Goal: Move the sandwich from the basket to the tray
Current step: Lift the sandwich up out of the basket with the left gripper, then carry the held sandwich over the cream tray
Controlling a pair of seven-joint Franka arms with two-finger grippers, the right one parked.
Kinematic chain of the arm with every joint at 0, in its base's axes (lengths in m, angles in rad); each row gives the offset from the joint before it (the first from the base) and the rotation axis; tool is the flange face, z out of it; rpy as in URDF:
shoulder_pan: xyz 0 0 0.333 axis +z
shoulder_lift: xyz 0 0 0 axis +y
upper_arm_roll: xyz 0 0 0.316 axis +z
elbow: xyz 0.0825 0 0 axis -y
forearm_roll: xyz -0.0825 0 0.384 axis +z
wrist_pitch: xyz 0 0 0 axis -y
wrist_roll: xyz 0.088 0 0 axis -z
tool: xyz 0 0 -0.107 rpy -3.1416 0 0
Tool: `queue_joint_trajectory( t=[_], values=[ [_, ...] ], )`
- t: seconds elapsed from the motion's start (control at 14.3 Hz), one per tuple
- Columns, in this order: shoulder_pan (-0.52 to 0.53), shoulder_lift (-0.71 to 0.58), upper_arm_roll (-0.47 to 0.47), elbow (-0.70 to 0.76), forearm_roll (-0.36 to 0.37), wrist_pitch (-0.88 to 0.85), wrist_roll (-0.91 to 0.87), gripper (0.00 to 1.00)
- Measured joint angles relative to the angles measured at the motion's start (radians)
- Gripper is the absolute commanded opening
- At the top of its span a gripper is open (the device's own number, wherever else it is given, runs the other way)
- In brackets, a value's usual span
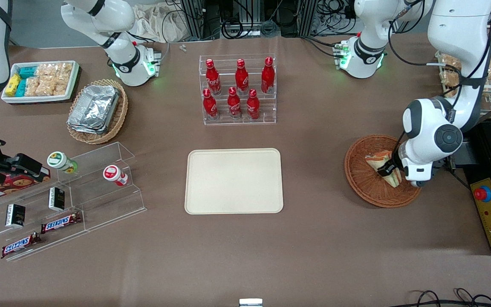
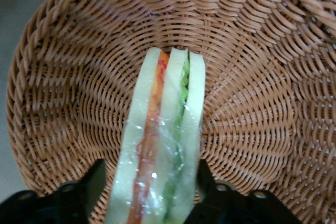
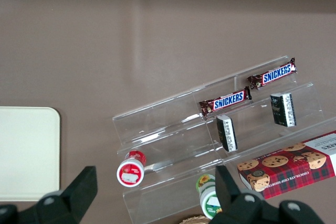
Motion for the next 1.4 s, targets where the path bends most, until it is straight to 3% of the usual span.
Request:
queue_joint_trajectory(
  t=[0.07, 0.63, 0.91, 1.19, 1.4],
  values=[
    [0.000, 0.000, -0.001, 0.000, 0.000, 0.003, -0.008, 0.00],
    [0.000, -0.031, -0.002, 0.037, 0.000, -0.043, -0.033, 0.00],
    [-0.001, -0.093, -0.008, 0.246, 0.000, -0.406, -0.007, 0.00],
    [-0.003, -0.124, -0.015, 0.531, 0.000, -0.829, 0.197, 0.00],
    [-0.003, -0.130, -0.038, 0.701, -0.001, -0.998, 0.325, 0.04]
  ],
)
